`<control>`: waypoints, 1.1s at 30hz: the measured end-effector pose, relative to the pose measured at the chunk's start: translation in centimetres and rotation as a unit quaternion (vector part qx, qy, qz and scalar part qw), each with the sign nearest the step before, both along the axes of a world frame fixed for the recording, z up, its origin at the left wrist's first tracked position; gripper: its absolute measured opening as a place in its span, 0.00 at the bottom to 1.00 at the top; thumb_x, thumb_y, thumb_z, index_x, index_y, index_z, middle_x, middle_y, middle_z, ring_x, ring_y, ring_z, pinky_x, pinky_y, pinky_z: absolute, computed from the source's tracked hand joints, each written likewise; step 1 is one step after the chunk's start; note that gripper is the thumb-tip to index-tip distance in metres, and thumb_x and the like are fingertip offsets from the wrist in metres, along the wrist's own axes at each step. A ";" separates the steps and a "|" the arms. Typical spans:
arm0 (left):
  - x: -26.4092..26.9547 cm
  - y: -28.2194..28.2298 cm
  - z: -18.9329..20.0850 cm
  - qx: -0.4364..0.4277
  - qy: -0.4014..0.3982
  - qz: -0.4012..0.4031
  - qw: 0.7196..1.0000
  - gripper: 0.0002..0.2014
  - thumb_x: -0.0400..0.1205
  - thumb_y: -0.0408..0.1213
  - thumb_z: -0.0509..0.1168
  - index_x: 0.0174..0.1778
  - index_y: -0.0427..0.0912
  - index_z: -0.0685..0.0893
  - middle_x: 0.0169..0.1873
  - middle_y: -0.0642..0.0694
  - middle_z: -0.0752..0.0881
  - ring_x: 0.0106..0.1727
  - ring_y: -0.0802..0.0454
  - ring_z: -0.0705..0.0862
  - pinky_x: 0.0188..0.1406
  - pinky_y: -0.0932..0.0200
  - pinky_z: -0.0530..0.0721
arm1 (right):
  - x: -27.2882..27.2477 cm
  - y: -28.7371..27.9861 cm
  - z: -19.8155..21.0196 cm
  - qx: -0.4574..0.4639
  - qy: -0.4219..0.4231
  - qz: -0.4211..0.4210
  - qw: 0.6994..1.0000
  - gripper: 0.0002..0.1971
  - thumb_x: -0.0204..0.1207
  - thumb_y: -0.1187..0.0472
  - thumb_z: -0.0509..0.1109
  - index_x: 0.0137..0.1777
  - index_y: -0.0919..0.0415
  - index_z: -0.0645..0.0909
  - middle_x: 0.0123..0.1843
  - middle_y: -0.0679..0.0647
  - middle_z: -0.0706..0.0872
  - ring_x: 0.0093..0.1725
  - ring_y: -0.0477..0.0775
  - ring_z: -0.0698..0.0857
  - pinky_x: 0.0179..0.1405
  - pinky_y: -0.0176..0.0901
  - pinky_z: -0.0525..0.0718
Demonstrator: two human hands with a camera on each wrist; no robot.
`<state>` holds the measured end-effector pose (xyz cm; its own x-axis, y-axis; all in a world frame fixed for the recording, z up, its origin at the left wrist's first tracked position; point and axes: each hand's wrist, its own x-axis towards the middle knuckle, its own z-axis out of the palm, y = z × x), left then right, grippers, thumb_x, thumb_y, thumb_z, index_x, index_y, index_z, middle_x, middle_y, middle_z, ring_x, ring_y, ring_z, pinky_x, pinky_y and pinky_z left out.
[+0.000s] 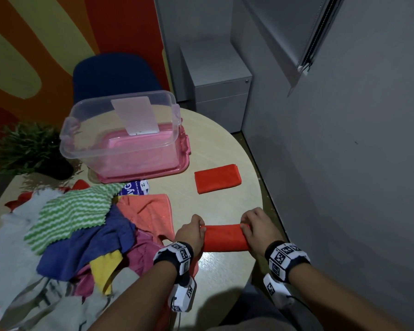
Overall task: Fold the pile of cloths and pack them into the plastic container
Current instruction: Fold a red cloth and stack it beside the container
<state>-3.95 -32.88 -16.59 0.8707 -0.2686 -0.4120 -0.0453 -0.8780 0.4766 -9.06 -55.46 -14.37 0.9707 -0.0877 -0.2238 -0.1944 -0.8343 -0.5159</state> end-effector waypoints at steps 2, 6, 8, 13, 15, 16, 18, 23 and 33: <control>-0.1 0.0 0.1 -0.003 -0.002 -0.002 1.000 0.08 0.88 0.44 0.53 0.59 0.47 0.71 0.48 0.41 0.87 0.47 0.40 0.85 0.47 0.51 0.82 | 0.2 0.0 0.6 -0.006 -0.040 0.035 0.999 0.07 0.82 0.55 0.65 0.57 0.52 0.82 0.57 0.45 0.78 0.57 0.46 0.77 0.60 0.41 0.78; 0.0 0.0 0.2 0.000 0.000 0.001 1.000 0.07 0.88 0.44 0.53 0.58 0.48 0.70 0.48 0.41 0.87 0.47 0.40 0.85 0.47 0.51 0.82 | -0.9 0.7 0.6 -0.040 0.002 0.207 0.978 0.14 0.82 0.56 0.63 0.64 0.51 0.83 0.63 0.47 0.81 0.63 0.49 0.77 0.67 0.46 0.78; 0.0 0.0 0.4 -0.005 0.004 0.005 1.000 0.07 0.88 0.45 0.53 0.58 0.48 0.70 0.48 0.41 0.87 0.47 0.40 0.85 0.48 0.51 0.82 | -1.4 0.7 -0.1 -0.055 0.029 0.230 0.971 0.16 0.83 0.56 0.62 0.68 0.51 0.82 0.66 0.49 0.81 0.65 0.52 0.78 0.68 0.50 0.78; -0.9 -0.3 1.8 0.003 -0.081 -0.024 0.996 0.10 0.86 0.50 0.54 0.59 0.54 0.72 0.58 0.49 0.79 0.54 0.48 0.81 0.56 0.48 0.81 | -1.5 1.0 -0.5 -0.079 0.019 0.224 0.971 0.17 0.83 0.55 0.61 0.70 0.49 0.81 0.68 0.49 0.80 0.66 0.53 0.79 0.67 0.49 0.78; -2.0 -0.6 2.7 0.031 -0.181 -0.118 0.976 0.14 0.85 0.49 0.53 0.64 0.53 0.75 0.66 0.49 0.74 0.63 0.48 0.77 0.63 0.48 0.76 | -1.5 1.3 -0.6 -0.086 0.015 0.221 0.971 0.17 0.82 0.56 0.62 0.70 0.49 0.82 0.68 0.50 0.81 0.65 0.54 0.79 0.66 0.50 0.79; -2.6 -0.7 3.0 0.027 -0.200 -0.177 0.963 0.17 0.85 0.48 0.53 0.69 0.51 0.74 0.71 0.48 0.72 0.69 0.47 0.74 0.69 0.47 0.73 | -1.6 1.4 -0.7 -0.092 0.019 0.220 0.971 0.18 0.82 0.57 0.63 0.70 0.49 0.81 0.68 0.50 0.81 0.64 0.55 0.80 0.65 0.50 0.79; -3.8 -0.9 2.7 0.033 -0.189 -0.293 0.937 0.25 0.86 0.47 0.51 0.80 0.46 0.66 0.81 0.45 0.65 0.81 0.44 0.64 0.79 0.46 0.63 | -1.7 1.7 -0.9 -0.105 0.013 0.223 0.969 0.20 0.81 0.57 0.62 0.72 0.49 0.79 0.68 0.50 0.81 0.64 0.55 0.80 0.65 0.49 0.79; -4.1 0.6 -0.4 0.120 -0.111 -0.372 0.914 0.36 0.88 0.54 0.46 0.87 0.42 0.40 0.86 0.45 0.38 0.86 0.46 0.36 0.85 0.43 0.42 | -2.0 0.6 -1.9 -0.112 0.007 0.232 0.966 0.20 0.81 0.55 0.62 0.73 0.44 0.80 0.74 0.47 0.79 0.68 0.58 0.80 0.73 0.53 0.77; -3.9 1.5 -1.5 0.131 -0.086 -0.338 0.928 0.36 0.86 0.61 0.42 0.86 0.51 0.34 0.83 0.55 0.29 0.83 0.53 0.28 0.81 0.35 0.32 | -3.7 -0.7 -1.3 -0.148 0.108 0.273 0.944 0.28 0.88 0.56 0.54 0.87 0.42 0.54 0.89 0.40 0.49 0.88 0.43 0.48 0.86 0.61 0.43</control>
